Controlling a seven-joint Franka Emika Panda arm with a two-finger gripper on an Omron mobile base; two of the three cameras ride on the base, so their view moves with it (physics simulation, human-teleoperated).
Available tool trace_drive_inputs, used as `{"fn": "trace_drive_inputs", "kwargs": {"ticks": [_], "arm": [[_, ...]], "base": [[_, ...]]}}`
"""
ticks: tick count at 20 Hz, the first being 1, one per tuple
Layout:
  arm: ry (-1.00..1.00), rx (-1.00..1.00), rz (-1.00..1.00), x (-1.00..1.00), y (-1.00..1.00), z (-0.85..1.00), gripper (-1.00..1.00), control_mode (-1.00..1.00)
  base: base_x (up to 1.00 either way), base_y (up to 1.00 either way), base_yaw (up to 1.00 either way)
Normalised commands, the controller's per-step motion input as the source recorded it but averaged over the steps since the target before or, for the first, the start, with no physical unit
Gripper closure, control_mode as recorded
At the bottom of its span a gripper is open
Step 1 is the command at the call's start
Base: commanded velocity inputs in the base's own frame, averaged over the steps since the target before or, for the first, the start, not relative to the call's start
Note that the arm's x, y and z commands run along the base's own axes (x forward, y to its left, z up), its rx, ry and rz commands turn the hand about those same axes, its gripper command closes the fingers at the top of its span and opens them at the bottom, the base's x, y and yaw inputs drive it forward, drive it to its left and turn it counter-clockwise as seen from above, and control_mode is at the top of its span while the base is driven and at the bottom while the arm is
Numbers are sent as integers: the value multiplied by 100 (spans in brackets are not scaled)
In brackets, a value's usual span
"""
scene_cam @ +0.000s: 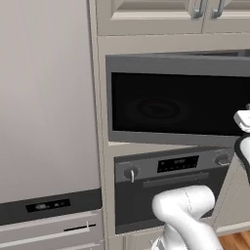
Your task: Pick the potato from the counter and place it in the microwave. Then turn on the microwave.
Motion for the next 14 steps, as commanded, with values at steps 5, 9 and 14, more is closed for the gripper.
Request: {"fn": "trace_drive_inputs", "kwargs": {"ticks": [5,9,14], "arm": [[3,0,0,-61,2,0,100,-100],[1,0,0,-56,5,0,100,-100],[4,0,0,-62,5,0,100,-100]], "base": [[0,0,0],[0,0,0],[0,0,0]]}}
